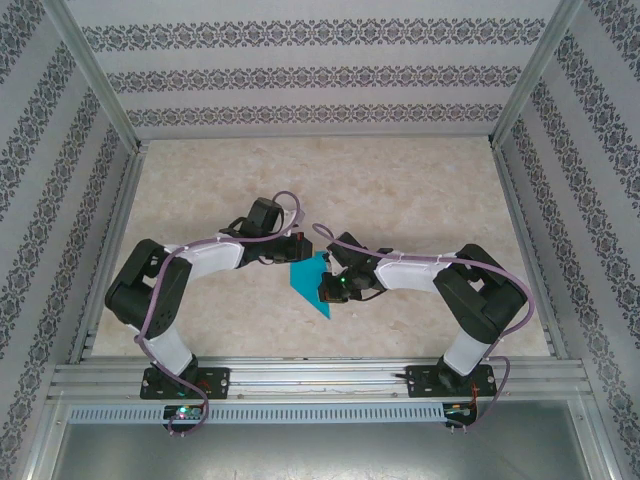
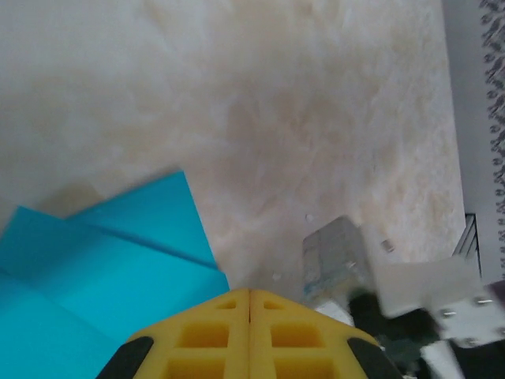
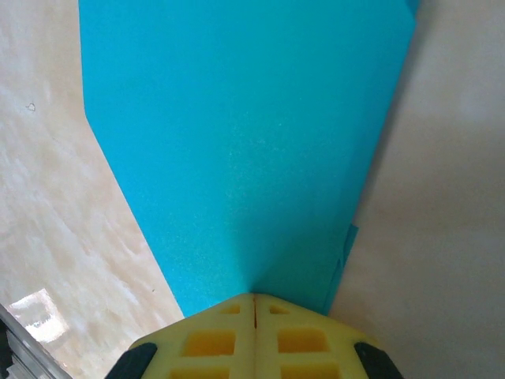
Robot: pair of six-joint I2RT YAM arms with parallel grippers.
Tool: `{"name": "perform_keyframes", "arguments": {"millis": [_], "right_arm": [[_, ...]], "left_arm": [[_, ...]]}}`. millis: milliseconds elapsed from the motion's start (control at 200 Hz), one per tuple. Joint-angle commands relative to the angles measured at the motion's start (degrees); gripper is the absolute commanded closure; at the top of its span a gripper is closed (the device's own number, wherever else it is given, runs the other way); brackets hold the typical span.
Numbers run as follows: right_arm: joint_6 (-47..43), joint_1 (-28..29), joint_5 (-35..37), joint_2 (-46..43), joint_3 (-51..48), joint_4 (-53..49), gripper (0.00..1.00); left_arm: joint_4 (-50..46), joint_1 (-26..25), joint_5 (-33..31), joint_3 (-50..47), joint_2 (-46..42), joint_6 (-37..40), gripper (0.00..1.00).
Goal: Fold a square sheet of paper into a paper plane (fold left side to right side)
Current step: Fourth fold the wing at the center of the table.
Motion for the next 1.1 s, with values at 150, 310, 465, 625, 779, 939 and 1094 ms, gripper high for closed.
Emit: {"name": "perform_keyframes", "arguments": {"millis": [150, 310, 465, 625, 779, 939, 1094], "right_arm": [[-1.3, -0.7, 3.6, 1.8, -2.8, -6.7, 1.0], [-1.2, -0.7, 1.9, 1.1, -2.5, -5.8, 1.0], [0.3, -1.3, -2.1, -0.4, -2.2, -2.0, 1.0], [0.8, -1.7, -5.7, -3.4, -1.1, 1.6, 1.0], [1.7, -3.0, -8.7, -4.9, -2.5, 8.4, 1.0], [2.1, -3.1, -7.6, -3.8, -2.4, 11.5, 1.0], [2.2, -3.2, -6.7, -0.6, -0.5, 12.3, 1.0]], "left_arm": [[2.4, -0.3, -0.9, 0.8, 6.5, -1.4, 0.94], [-1.6, -0.3, -4.5, 1.8, 8.7, -1.0, 0.94], [-2.0, -0.3, -5.3, 0.8, 8.9, -1.3, 0.95], [-1.5, -0.2, -4.8, -0.2, 8.8, -1.3, 0.97], [1.9, -0.3, -3.5, -2.1, 8.8, -3.0, 0.98], [2.5, -0.3, -3.3, -2.9, 8.7, -3.0, 0.98], [2.6, -0.3, -3.0, -3.0, 8.7, -2.9, 0.98]]}}
